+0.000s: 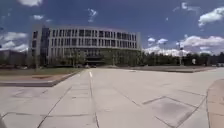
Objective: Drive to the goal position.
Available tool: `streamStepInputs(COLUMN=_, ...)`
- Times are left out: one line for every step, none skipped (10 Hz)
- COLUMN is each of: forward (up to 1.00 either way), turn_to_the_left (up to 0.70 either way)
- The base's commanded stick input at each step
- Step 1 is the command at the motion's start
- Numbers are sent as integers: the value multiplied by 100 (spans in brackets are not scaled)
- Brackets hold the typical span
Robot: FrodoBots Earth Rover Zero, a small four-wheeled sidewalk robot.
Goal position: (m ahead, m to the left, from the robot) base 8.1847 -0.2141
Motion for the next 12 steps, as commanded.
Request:
streamStepInputs(forward=70, turn_to_the_left=2)
streamStepInputs(forward=70, turn_to_the_left=3)
streamStepInputs(forward=70, turn_to_the_left=0)
streamStepInputs(forward=70, turn_to_the_left=0)
streamStepInputs(forward=70, turn_to_the_left=0)
streamStepInputs(forward=70, turn_to_the_left=0)
streamStepInputs(forward=70, turn_to_the_left=0)
streamStepInputs(forward=70, turn_to_the_left=0)
streamStepInputs(forward=70, turn_to_the_left=0)
streamStepInputs(forward=70, turn_to_the_left=0)
streamStepInputs(forward=70, turn_to_the_left=0)
streamStepInputs(forward=70, turn_to_the_left=0)
